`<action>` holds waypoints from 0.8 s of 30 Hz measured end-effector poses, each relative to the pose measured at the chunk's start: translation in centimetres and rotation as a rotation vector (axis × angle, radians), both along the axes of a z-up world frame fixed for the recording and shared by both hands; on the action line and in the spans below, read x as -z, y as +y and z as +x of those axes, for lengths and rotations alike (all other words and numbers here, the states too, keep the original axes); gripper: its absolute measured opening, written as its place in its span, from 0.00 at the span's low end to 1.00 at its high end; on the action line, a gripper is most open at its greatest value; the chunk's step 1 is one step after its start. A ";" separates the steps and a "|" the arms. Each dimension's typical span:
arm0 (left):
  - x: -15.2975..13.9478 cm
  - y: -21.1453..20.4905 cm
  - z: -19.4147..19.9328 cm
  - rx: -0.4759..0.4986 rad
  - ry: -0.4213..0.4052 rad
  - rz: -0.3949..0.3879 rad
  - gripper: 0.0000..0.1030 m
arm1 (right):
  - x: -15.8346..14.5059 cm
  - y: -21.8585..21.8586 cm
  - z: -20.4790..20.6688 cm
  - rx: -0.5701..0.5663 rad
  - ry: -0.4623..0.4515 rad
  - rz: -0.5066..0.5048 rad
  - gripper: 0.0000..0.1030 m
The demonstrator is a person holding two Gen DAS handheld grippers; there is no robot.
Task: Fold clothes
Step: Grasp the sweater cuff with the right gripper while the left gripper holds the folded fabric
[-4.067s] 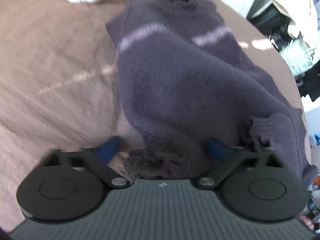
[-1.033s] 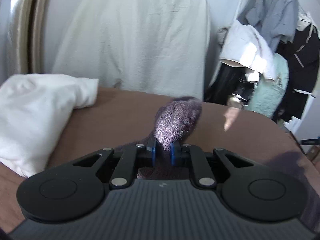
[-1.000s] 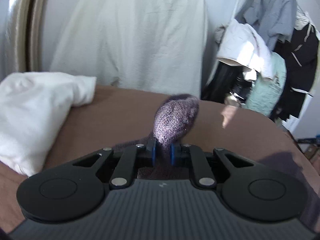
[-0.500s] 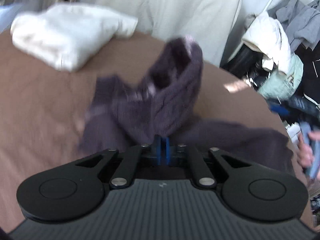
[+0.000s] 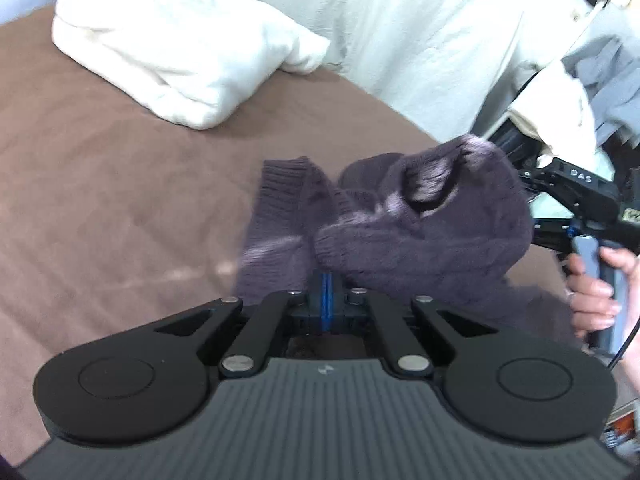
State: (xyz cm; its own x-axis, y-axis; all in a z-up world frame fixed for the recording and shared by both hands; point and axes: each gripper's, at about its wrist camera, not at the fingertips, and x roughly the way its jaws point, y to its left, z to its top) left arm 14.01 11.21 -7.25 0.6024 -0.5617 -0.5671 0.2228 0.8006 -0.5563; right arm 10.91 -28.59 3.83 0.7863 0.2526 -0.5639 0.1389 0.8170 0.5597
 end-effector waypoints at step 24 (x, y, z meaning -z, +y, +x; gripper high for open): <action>0.0 -3.1 0.8 0.190 0.053 -0.169 0.40 | 2.9 10.4 -10.6 -0.465 0.067 -0.196 0.16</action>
